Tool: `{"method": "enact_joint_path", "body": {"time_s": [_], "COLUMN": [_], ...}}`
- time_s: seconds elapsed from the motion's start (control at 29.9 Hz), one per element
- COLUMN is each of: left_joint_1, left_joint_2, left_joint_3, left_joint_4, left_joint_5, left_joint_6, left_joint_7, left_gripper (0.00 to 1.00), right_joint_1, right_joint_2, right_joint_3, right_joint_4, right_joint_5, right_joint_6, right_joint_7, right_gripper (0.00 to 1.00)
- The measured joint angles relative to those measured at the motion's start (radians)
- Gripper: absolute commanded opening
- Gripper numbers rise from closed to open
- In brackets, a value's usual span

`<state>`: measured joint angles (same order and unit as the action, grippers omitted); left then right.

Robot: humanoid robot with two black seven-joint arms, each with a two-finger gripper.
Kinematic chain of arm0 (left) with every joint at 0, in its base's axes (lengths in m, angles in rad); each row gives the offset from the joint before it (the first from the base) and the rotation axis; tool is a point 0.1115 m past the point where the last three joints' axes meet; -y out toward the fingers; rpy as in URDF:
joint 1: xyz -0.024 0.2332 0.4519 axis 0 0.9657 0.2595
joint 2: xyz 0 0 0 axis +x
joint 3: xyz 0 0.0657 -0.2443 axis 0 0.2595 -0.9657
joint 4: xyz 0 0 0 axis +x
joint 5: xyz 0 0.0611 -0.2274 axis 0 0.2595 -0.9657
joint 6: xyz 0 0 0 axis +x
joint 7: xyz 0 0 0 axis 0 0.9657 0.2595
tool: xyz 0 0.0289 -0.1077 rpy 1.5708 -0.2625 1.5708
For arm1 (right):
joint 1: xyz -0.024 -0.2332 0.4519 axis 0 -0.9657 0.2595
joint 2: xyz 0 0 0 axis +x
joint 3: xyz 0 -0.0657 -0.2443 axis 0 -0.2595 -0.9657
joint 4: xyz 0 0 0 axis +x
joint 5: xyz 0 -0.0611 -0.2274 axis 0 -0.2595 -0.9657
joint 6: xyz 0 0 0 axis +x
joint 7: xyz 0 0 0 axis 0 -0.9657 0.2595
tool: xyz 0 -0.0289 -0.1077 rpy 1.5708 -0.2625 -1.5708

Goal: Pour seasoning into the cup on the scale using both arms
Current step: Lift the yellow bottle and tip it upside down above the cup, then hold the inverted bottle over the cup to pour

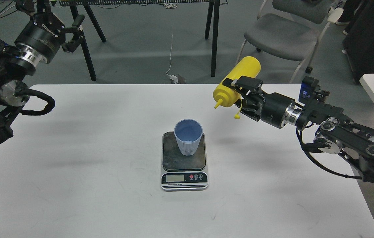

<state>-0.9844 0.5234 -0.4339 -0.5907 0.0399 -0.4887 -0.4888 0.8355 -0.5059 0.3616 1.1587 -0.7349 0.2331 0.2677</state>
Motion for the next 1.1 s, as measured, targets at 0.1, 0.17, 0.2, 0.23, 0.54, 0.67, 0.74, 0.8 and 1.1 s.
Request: {"method": "enact_joint_path", "body": {"time_s": [0.1, 0.17, 0.2, 0.23, 0.54, 0.67, 0.74, 0.8, 1.1], "left_joint_1": [0.000, 0.000, 0.000, 0.001, 0.002, 0.002, 0.002, 0.002, 0.001], "left_joint_2": [-0.002, -0.003, -0.005, -0.006, -0.014, -0.014, -0.013, -0.009, -0.005], "left_joint_3": [-0.002, -0.004, -0.004, -0.004, -0.006, -0.007, -0.008, -0.008, -0.006], "left_joint_4": [0.002, 0.003, 0.003, 0.003, 0.003, 0.003, 0.003, 0.003, 0.003], "left_joint_5": [0.000, 0.000, 0.000, 0.000, 0.000, 0.000, 0.000, 0.000, 0.000], "left_joint_6": [0.000, 0.000, 0.000, 0.000, 0.000, 0.000, 0.000, 0.000, 0.000], "left_joint_7": [0.000, 0.000, 0.000, 0.000, 0.000, 0.000, 0.000, 0.000, 0.000], "left_gripper": [0.99, 0.99, 0.99, 0.99, 0.99, 0.99, 0.99, 0.99, 0.99], "right_joint_1": [0.151, 0.234, 0.274, 0.305, 0.492, 0.528, 0.536, 0.541, 0.549], "right_joint_2": [-0.008, -0.006, -0.003, 0.000, 0.059, 0.093, 0.112, 0.127, 0.172], "right_joint_3": [-0.214, -0.318, -0.362, -0.391, -0.550, -0.616, -0.645, -0.659, -0.689], "right_joint_4": [0.010, 0.014, 0.016, 0.017, 0.019, 0.021, 0.022, 0.022, 0.015], "right_joint_5": [-0.048, -0.070, -0.076, -0.080, -0.162, -0.183, -0.190, -0.198, -0.271], "right_joint_6": [-0.130, -0.197, -0.225, -0.245, -0.305, -0.305, -0.305, -0.305, -0.305], "right_joint_7": [-0.003, -0.005, -0.006, -0.006, -0.027, -0.033, -0.033, -0.034, -0.045], "right_gripper": [0.32, 0.32, 0.32, 0.32, 0.33, 0.33, 0.33, 0.33, 0.33]}}
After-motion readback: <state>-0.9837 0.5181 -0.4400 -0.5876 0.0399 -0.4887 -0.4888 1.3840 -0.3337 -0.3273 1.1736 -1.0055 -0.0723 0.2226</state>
